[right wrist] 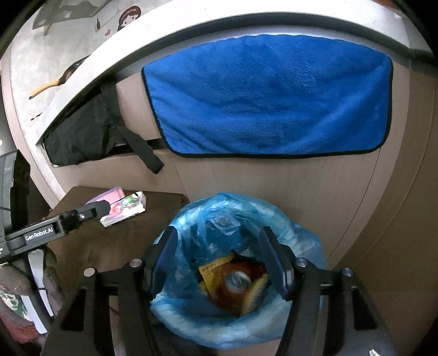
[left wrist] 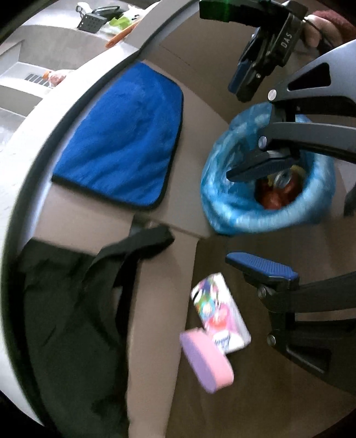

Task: Collect trash
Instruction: 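Move both open tools back toward the tissue pack and purple sponge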

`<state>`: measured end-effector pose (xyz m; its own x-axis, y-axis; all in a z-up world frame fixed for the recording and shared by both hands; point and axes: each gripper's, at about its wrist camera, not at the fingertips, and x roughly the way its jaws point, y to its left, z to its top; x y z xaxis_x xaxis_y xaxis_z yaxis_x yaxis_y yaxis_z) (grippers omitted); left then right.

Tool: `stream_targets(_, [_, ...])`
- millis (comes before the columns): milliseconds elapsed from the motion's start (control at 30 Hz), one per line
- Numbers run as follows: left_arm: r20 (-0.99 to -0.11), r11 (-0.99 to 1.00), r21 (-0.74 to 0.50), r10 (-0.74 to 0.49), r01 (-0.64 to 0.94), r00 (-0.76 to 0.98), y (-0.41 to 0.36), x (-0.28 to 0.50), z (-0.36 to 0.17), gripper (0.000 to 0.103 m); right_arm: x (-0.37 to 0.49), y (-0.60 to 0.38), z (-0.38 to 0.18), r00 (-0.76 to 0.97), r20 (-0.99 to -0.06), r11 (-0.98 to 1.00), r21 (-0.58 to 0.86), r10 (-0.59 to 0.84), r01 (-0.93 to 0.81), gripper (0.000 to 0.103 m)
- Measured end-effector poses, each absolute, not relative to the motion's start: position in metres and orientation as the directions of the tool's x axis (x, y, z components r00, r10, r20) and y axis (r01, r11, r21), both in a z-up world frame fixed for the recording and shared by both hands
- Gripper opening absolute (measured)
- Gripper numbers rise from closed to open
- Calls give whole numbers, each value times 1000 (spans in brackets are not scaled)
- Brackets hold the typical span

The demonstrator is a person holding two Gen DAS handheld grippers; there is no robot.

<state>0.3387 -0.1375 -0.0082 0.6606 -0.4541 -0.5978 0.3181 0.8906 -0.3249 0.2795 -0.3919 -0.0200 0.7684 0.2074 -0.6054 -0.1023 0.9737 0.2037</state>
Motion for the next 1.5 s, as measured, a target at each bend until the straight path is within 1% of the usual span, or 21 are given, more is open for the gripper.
stream_targets(133, [-582, 908, -297, -417, 294, 699, -112, 325, 3, 54, 273, -377, -14, 772, -596, 971, 209, 221, -117, 64])
stream_targets(267, [-563, 921, -265, -387, 284, 730, -83, 311, 13, 55, 267, -352, -7, 774, -582, 965, 218, 250, -147, 67])
stream_targets(367, [-559, 922, -272, -384, 275, 735, -54, 304, 16, 55, 263, -329, -2, 776, -572, 961, 223, 266, -164, 70])
stream_targets(433, [-554, 926, -279, -371, 255, 745, -32, 300, 16, 55, 261, -312, -2, 776, -569, 959, 228, 272, -170, 70])
stream_targets(500, [-548, 929, -289, -358, 231, 756, -6, 296, 12, 58, 260, -296, -4, 770, -573, 956, 233, 281, -175, 71])
stream_targets(567, [-549, 930, -305, -349, 208, 759, 18, 295, 2, 62, 261, -279, -8, 759, -583, 954, 241, 291, -181, 75])
stream_targets(733, [-603, 933, -336, -320, 131, 731, 74, 295, -32, 62, 276, -240, -24, 728, -620, 955, 226, 293, -192, 76])
stream_targets(933, [-641, 933, -351, -302, 81, 706, 121, 301, -59, 62, 309, -198, -48, 666, -686, 956, 190, 292, -223, 76])
stream_targets(1067, [-650, 932, -357, -297, 65, 700, 141, 308, -64, 62, 340, -179, -59, 645, -711, 957, 157, 280, -243, 76])
stream_targets(1167, [-647, 933, -353, -299, 72, 702, 147, 313, -64, 62, 371, -170, -63, 656, -715, 967, 117, 240, -227, 76])
stream_targets(1367, [-650, 922, -383, -314, 60, 692, 156, 318, -67, 62, 443, -165, -68, 691, -705, 985, 64, 158, -160, 76])
stream_targets(1500, [-659, 924, -378, -308, 53, 686, 160, 321, -69, 62, 477, -165, -89, 618, -769, 984, 81, 163, -159, 76])
